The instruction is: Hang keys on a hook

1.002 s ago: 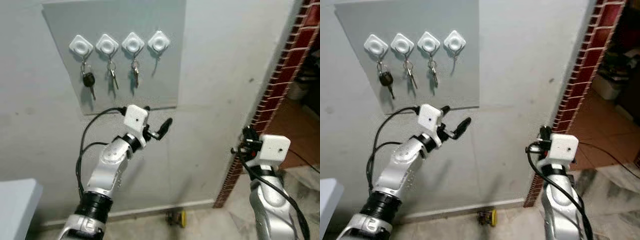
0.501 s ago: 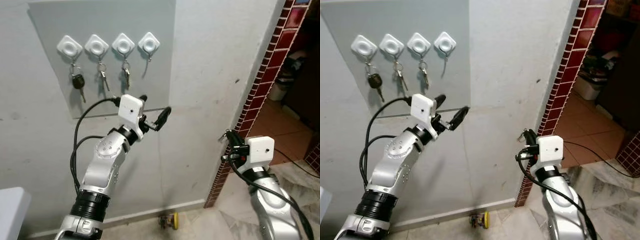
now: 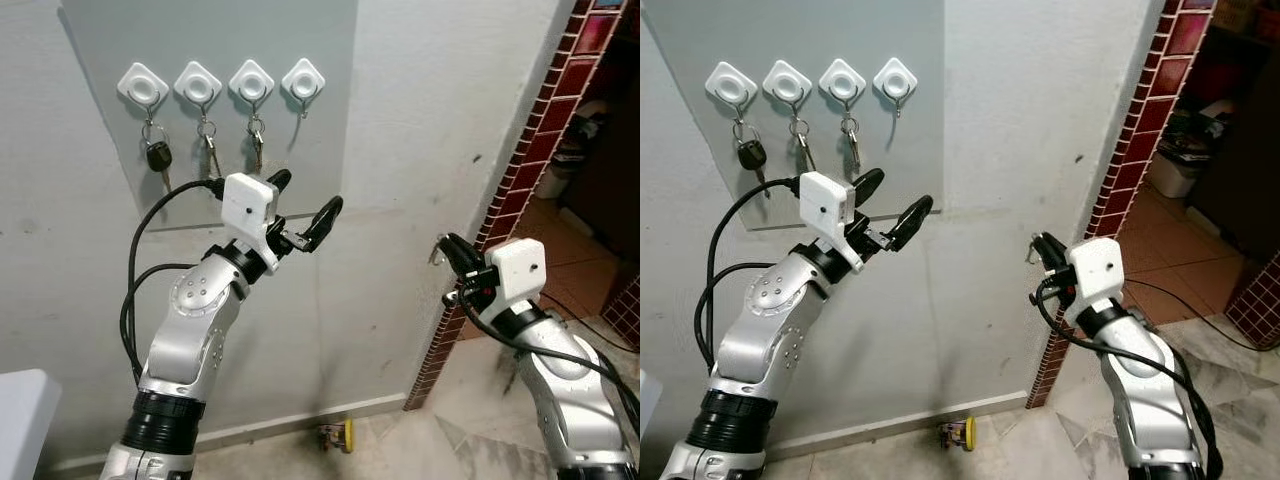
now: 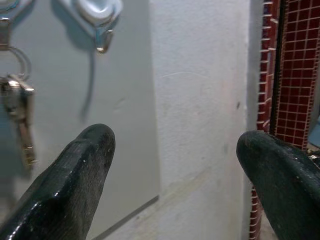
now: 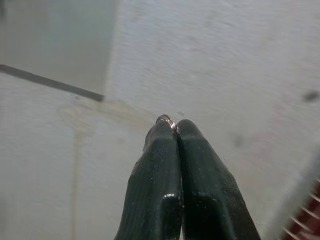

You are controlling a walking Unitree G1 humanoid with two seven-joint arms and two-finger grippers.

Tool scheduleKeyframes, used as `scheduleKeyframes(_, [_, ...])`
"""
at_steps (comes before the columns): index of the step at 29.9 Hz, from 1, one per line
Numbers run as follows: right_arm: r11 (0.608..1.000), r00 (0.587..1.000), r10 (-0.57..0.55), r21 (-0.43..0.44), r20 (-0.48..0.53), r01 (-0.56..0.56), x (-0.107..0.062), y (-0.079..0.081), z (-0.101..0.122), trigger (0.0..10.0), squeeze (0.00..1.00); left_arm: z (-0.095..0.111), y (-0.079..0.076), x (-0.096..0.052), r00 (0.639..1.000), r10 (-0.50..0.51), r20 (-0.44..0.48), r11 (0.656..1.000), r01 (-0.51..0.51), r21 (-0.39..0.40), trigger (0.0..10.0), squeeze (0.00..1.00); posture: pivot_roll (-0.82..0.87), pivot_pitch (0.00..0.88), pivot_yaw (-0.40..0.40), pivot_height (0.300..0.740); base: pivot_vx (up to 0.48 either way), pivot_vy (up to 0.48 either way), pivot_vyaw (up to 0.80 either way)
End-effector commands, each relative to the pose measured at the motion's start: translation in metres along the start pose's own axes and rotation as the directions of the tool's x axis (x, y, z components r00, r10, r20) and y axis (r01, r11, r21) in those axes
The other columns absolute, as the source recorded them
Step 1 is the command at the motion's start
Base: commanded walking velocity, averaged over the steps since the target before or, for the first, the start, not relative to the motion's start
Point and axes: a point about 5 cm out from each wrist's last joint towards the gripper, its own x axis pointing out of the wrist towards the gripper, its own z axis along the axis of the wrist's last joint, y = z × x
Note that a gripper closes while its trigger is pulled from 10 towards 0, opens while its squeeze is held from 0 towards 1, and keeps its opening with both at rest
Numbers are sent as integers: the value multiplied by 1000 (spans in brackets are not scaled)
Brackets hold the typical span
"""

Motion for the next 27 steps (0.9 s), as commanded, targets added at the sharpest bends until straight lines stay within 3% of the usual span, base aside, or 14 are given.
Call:
scheduleKeyframes(1, [999, 999, 35, -8, 24, -35, 6, 0, 7, 10000, 0, 5, 3, -2, 1000, 7, 5, 1000, -7, 6, 10000, 0, -22, 0, 12, 740, 0, 0, 0])
scheduleKeyframes(13, [989, 976, 144, 0, 162, -146, 42, 13, 40, 10000, 0, 23, 17, -2, 999, 26, 40, 1000, -26, 4, 10000, 0, -16, 0, 26, 740, 0, 0, 0])
scheduleKeyframes(18, [969, 937, 234, 15, 259, -246, 56, 25, 62, 10000, 0, 33, 17, -1, 997, 16, 70, 1000, -16, 7, 10000, 0, 2, 0, 23, 740, 0, 0, 0])
scheduleKeyframes(27, [946, 882, 284, 42, 375, -322, 72, 34, 91, 10000, 0, 39, 11, -1, 996, -15, 90, 1000, 16, -17, 10000, 0, 13, 0, 24, 740, 0, 0, 0])
